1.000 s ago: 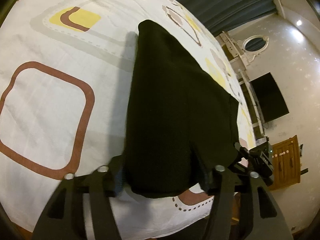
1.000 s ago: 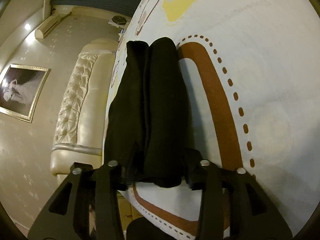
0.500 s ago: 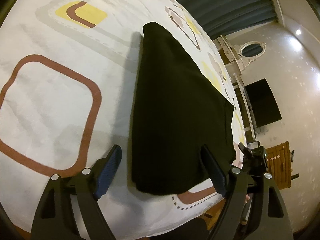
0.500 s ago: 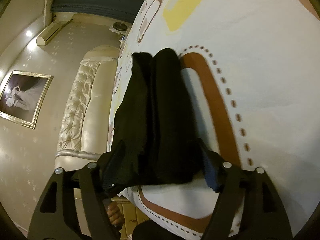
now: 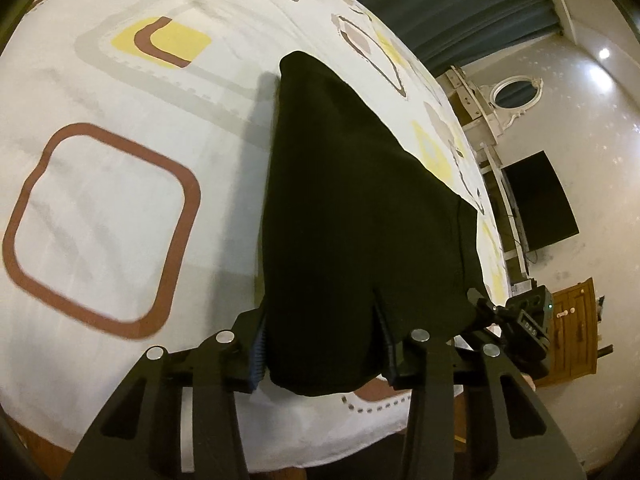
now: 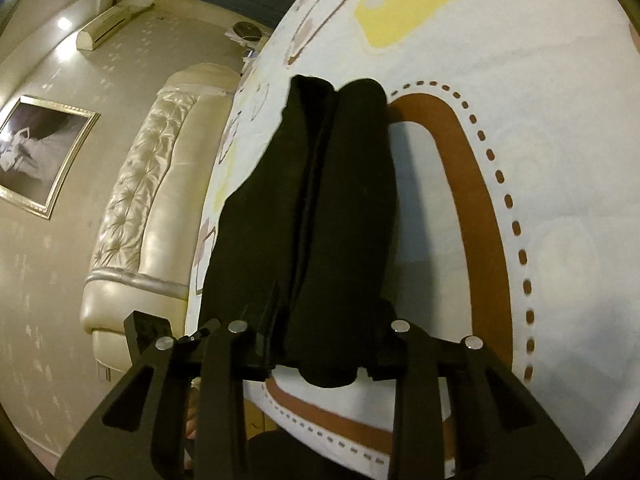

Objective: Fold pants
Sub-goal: 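Press the folded pants flat and open both grippers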

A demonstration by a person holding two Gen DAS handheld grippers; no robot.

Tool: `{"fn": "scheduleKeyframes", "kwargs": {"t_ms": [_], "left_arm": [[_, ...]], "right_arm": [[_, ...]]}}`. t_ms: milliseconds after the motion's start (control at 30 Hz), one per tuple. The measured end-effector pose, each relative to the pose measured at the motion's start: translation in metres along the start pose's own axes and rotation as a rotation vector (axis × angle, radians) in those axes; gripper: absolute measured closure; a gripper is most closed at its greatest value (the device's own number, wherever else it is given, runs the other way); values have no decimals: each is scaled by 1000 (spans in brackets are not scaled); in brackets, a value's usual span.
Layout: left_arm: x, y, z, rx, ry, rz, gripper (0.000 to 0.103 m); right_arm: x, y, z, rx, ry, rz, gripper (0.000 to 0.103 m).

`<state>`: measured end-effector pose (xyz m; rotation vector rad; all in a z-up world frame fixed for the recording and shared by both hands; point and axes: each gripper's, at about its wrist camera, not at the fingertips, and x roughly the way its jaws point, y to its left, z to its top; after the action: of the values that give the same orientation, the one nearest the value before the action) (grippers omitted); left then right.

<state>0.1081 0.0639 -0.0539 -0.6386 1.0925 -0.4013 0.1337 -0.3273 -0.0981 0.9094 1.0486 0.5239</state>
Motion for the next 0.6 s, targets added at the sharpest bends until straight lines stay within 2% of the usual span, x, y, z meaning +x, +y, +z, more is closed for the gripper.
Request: {"fn": "scheduleKeyframes", "kwargs": {"t_ms": [267, 600], "left_arm": [[-6, 8, -16, 32, 10, -2, 59], [-1, 10, -15, 47, 0, 0, 55]], "right_arm": [[-6, -16, -21, 29, 23, 16, 73], [-2, -31, -25, 61, 17, 56, 72]]}}
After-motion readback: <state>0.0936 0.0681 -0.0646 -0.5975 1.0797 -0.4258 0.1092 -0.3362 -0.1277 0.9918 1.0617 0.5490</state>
